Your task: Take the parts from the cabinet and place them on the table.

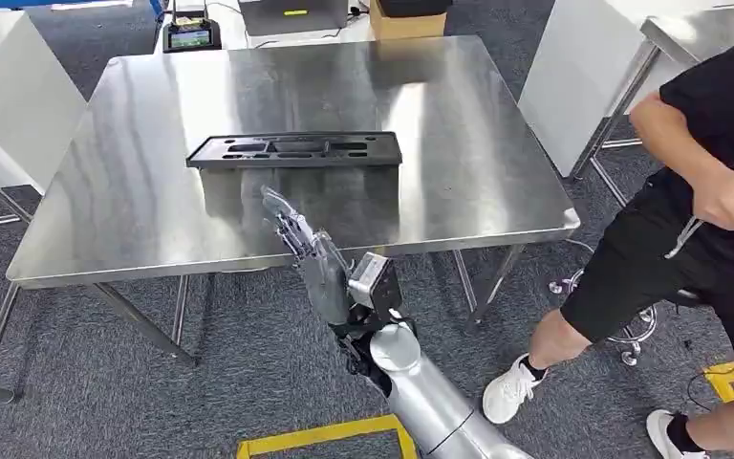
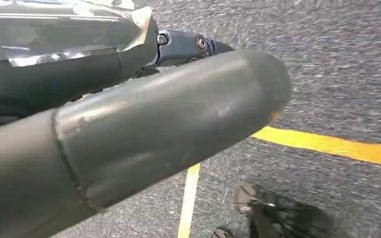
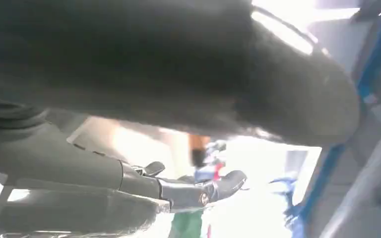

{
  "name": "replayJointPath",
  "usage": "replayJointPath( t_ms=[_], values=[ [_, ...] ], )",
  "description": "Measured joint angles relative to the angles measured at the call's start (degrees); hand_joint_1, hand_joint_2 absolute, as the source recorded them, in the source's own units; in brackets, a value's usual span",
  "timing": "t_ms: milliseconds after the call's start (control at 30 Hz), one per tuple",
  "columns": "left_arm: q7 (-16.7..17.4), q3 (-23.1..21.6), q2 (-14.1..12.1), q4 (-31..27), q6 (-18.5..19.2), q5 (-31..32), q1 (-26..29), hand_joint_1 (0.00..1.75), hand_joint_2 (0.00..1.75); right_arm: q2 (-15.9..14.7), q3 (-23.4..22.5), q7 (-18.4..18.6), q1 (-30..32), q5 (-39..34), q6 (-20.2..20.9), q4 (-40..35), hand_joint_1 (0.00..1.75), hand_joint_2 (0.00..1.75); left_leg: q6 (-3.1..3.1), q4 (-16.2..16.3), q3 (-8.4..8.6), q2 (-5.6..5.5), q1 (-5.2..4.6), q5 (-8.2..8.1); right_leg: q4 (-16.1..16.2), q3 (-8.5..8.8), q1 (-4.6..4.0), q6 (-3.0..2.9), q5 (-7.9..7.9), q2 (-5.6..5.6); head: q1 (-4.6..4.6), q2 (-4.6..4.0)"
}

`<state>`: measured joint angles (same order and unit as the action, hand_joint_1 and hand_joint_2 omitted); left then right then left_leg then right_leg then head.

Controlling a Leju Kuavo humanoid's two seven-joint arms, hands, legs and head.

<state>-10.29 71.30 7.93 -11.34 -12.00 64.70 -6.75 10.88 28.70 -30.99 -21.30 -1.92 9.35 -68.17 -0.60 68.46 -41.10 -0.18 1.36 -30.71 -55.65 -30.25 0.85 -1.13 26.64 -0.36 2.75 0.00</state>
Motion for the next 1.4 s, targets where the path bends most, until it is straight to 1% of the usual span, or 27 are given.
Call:
replayJointPath(
  t_ms=[33,67,100,200,233,267,367,400,467,533,567,600,633,700,733,867,900,933,967,1033,1100,1133,1200,1233,1267,1367,1400],
  values=[
    [0.0,0.2,0.0,0.0,0.0,-0.1,0.0,0.0,0.0,-0.2,0.0,0.5,0.6,2.5,-1.7,1.3,0.0,0.0,-0.29,4.1,-1.23,0.0,0.0,-1.86,-0.1,-0.45,-0.1,0.03,-0.25,-0.07,-0.02,0.0],
    [-0.1,0.4,0.0,0.0,0.0,-0.2,0.0,0.0,0.0,-0.6,0.2,1.2,1.5,5.4,-3.5,2.8,0.0,0.0,-0.42,6.1,-1.46,0.02,0.03,-2.32,-0.2,-0.78,-0.1,0.05,-0.48,-0.13,-0.02,0.0],
    [-0.1,0.6,0.0,0.0,0.0,-0.5,0.1,0.0,0.0,-1.0,0.4,2.0,2.5,8.3,-5.6,4.4,0.0,0.0,-0.45,5.1,-0.28,0.03,0.16,-1.63,-0.3,-1.05,-0.1,0.23,-0.6,-0.17,-0.02,0.0],
    [-0.1,0.7,-0.2,0.0,-0.1,-0.6,0.1,0.0,0.0,-1.9,0.5,2.1,5.2,12.3,-8.5,8.5,0.0,0.0,-0.32,-8.3,8.93,0.03,0.52,3.26,-1.0,-1.63,0.0,0.52,-0.73,-0.16,-0.02,0.0],
    [-0.1,0.7,-0.2,0.0,-0.1,-0.6,0.0,0.0,0.0,-2.0,0.5,2.1,5.6,12.9,-9.0,9.2,0.0,0.0,-0.04,-10.3,9.89,-0.09,0.3,2.28,-1.3,-2.07,-0.46,0.78,-0.82,-0.15,-0.02,0.0],
    [-0.1,0.7,-0.2,0.0,-0.2,-0.6,0.0,0.0,0.0,-2.2,0.5,3.0,5.7,13.9,-10.2,10.3,0.0,0.0,0.54,-10.3,9.47,-0.17,0.1,2.9,-1.5,-2.29,-0.71,1.2,-0.95,-0.1,0.22,0.0],
    [0.2,0.8,-0.2,0.0,-0.6,-0.7,0.1,0.0,0.0,-2.7,-0.7,10.8,6.8,17.0,-17.2,15.3,0.0,0.0,1.75,-10.4,9.14,-0.11,-0.41,3.66,-0.9,-2.55,-0.6,2.6,-1.83,-0.1,0.22,0.0],
    [0.1,0.8,-0.2,0.0,-0.5,-0.6,0.1,0.0,0.0,-3.3,-1.8,11.4,7.7,17.7,-19.5,17.8,0.0,0.0,2.81,-11.2,9.07,-0.02,0.07,4.45,-1.6,-3.0,-0.75,2.85,-1.18,-0.19,0.22,0.0],
    [-0.1,0.8,-0.3,0.0,-0.4,-0.5,0.2,0.0,0.0,-4.3,-4.0,9.7,9.1,18.4,-22.3,22.4,0.0,0.0,3.74,-11.3,8.25,-0.14,-0.25,5.23,-7.2,-5.48,-0.43,2.14,3.14,0.14,0.55,0.0],
    [-0.2,0.8,-0.3,0.0,-0.4,-0.5,0.5,0.0,0.0,-5.2,-5.6,8.7,10.1,18.8,-23.2,26.3,0.0,0.0,3.9,-11.3,7.15,0.04,-0.55,5.93,-16.3,-9.09,-0.29,1.83,7.5,0.2,0.68,0.0],
    [-0.2,0.8,-0.4,0.0,-0.2,-0.2,0.6,0.0,0.0,-5.4,-6.1,10.3,10.3,20.3,-25.2,28.3,0.0,0.0,3.9,-11.3,6.57,0.25,-0.67,6.34,-18.9,-9.76,-0.29,2.13,8.43,0.19,0.7,0.0],
    [-0.2,0.8,-0.4,0.0,0.0,0.2,0.6,0.0,0.0,-5.5,-6.7,12.0,10.5,20.9,-26.9,29.8,0.0,0.0,3.88,-11.3,6.11,0.33,-0.76,6.7,-18.2,-8.76,-0.29,2.5,8.18,0.19,0.68,0.0],
    [-0.2,0.7,-0.5,0.0,0.1,0.4,0.6,0.0,0.0,-5.7,-7.7,13.4,10.8,20.1,-28.5,31.9,0.0,0.0,3.81,-11.3,5.7,0.31,-0.81,7.08,-14.8,-6.19,-0.29,3.0,7.13,0.18,0.68,0.02],
    [-0.2,0.6,-0.4,0.0,0.1,0.6,0.6,0.0,0.0,-6.3,-10.6,14.4,11.2,17.3,-30.0,35.6,0.0,0.0,3.49,-11.2,5.09,0.05,-0.83,7.76,-3.7,1.06,-0.26,3.59,4.34,0.16,0.7,0.0],
    [-0.5,0.6,-0.4,0.0,0.1,0.6,0.6,0.0,0.0,-6.8,-12.9,15.5,11.1,16.0,-29.8,38.1,0.0,0.0,3.2,-11.1,5.03,0.01,-0.88,8.11,0.8,3.57,-0.29,3.14,4.24,0.16,0.72,0.02],
    [-2.4,0.5,-0.5,0.0,0.4,0.8,0.8,0.0,0.0,-9.5,-18.5,24.4,12.8,16.0,-27.0,46.8,0.0,0.0,1.72,-11.4,5.03,-0.13,-0.9,9.26,0.2,2.53,-0.98,1.86,2.6,0.18,0.57,0.02],
    [-2.9,0.5,-0.9,0.0,0.7,1.0,1.0,0.0,0.0,-9.9,-19.7,26.5,13.6,15.3,-25.6,48.6,0.0,0.0,1.39,-11.1,4.71,-0.19,-0.7,9.06,0.6,2.47,0.06,1.33,1.82,0.1,0.61,0.0],
    [-3.1,0.5,-1.0,0.0,0.7,1.2,1.2,0.0,0.0,-10.2,-20.5,27.2,14.4,14.9,-25.0,49.6,0.0,0.0,1.08,-10.0,4.08,-0.09,-0.58,7.03,0.6,2.43,0.03,1.0,1.4,-0.08,0.55,0.02],
    [-3.3,0.5,-1.0,0.0,0.9,1.3,1.2,0.0,0.0,-10.6,-21.5,27.7,15.3,14.8,-24.4,50.8,0.0,0.0,0.8,-6.8,2.99,0.02,-0.49,3.54,0.5,1.82,0.0,0.27,0.9,-0.11,0.31,0.0],
    [-3.5,0.4,-1.1,0.0,1.2,1.4,1.2,0.0,0.0,-10.9,-22.5,30.6,16.2,15.2,-22.9,52.8,0.0,0.0,0.2,2.0,0.16,0.0,-0.37,-1.98,0.4,0.54,-0.2,0.08,-0.01,-0.1,0.3,0.0],
    [-3.6,0.3,-1.2,0.0,1.4,1.7,1.2,0.0,0.0,-11.3,-22.7,33.2,17.2,16.1,-22.0,54.2,0.0,0.0,-0.01,5.7,0.15,0.02,-0.28,-3.35,-0.1,-0.76,-0.31,0.26,-0.62,-0.12,0.31,0.0],
    [-3.6,0.3,-1.2,0.0,1.5,1.8,1.2,0.0,0.0,-11.3,-22.7,34.1,17.6,16.3,-21.7,54.7,0.0,0.0,0.03,3.7,2.09,0.03,-0.23,-2.46,-0.4,-1.31,-0.32,0.47,-0.76,-0.11,0.31,0.02],
    [-3.6,0.1,-1.3,0.0,1.7,2.1,1.2,0.0,0.0,-11.5,-23.2,36.3,18.1,15.2,-20.9,55.6,0.0,0.0,0.43,-6.4,9.52,0.02,-0.22,0.81,-1.1,-2.33,-0.29,0.88,-1.03,-0.05,0.28,0.02],
    [-3.6,-0.1,-1.3,0.0,1.8,2.3,0.9,0.0,0.0,-11.5,-23.8,37.0,18.1,14.7,-20.6,55.9,0.0,0.0,1.01,-11.1,12.22,-0.07,-0.25,0.25,-1.5,-2.53,-0.27,1.14,-1.19,-0.06,0.28,0.02],
    [-3.6,-0.3,-1.3,0.0,1.9,2.4,0.8,0.0,0.0,-11.5,-24.1,37.4,18.2,14.6,-20.5,56.0,0.0,0.0,1.32,-10.7,11.9,-0.05,-0.76,0.95,-1.5,-2.68,-0.83,1.61,-1.47,-0.05,0.41,0.0],
    [-3.6,-0.5,-1.4,0.0,1.9,2.4,0.9,0.0,0.0,-11.7,-24.6,37.8,18.1,14.3,-20.2,56.5,0.0,0.0,2.62,-10.7,11.61,0.02,-1.28,1.67,-1.1,-2.75,-0.32,2.78,-2.34,-0.02,0.35,0.02],
    [-3.6,-0.5,-1.4,0.0,1.9,2.4,0.9,0.0,0.0,-11.8,-24.8,37.8,18.3,14.2,-20.2,56.7,0.0,0.0,3.41,-11.5,11.44,0.08,-1.04,2.7,-1.3,-3.17,-0.98,3.19,-2.67,-0.01,0.44,0.0]
  ],
)
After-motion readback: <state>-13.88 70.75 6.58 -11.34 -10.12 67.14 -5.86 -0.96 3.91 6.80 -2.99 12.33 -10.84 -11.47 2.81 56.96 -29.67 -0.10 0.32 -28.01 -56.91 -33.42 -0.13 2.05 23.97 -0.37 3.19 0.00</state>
